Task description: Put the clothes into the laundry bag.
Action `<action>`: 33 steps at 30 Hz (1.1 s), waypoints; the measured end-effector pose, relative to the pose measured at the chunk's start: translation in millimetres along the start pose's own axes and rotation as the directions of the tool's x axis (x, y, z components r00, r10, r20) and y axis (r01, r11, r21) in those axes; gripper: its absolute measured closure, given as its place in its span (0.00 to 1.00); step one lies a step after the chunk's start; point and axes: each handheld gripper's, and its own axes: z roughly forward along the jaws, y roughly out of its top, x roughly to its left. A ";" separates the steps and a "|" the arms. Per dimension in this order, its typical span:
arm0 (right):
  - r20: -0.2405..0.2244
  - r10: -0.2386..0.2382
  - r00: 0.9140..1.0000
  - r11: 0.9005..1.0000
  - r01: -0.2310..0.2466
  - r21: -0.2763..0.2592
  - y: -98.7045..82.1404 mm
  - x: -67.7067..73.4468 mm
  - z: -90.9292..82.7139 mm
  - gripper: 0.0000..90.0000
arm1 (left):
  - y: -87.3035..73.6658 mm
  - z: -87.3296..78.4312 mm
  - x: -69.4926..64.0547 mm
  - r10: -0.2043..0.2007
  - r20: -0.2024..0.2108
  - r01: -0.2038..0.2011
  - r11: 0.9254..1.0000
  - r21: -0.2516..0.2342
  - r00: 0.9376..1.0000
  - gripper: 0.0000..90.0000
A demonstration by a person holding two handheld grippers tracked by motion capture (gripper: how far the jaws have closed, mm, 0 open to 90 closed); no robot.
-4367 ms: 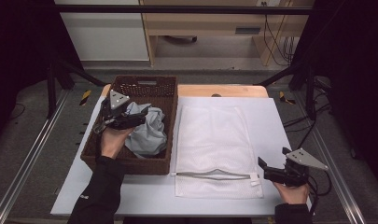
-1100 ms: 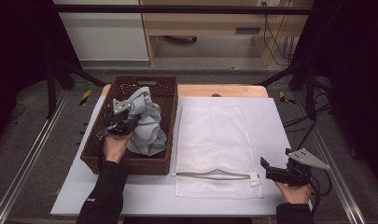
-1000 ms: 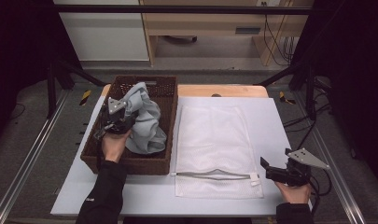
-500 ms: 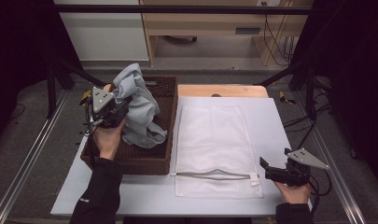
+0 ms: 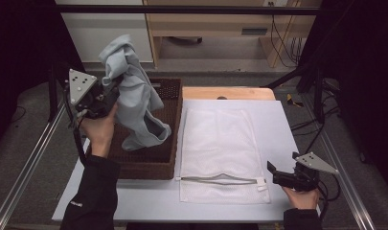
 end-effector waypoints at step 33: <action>-0.002 0.005 1.000 1.000 -0.005 -0.007 0.9 -1.6 -1.9 0.03 | 98.3 -17.5 -44.8 0.021 0.051 -0.010 0.977 -0.211 0.998 0.90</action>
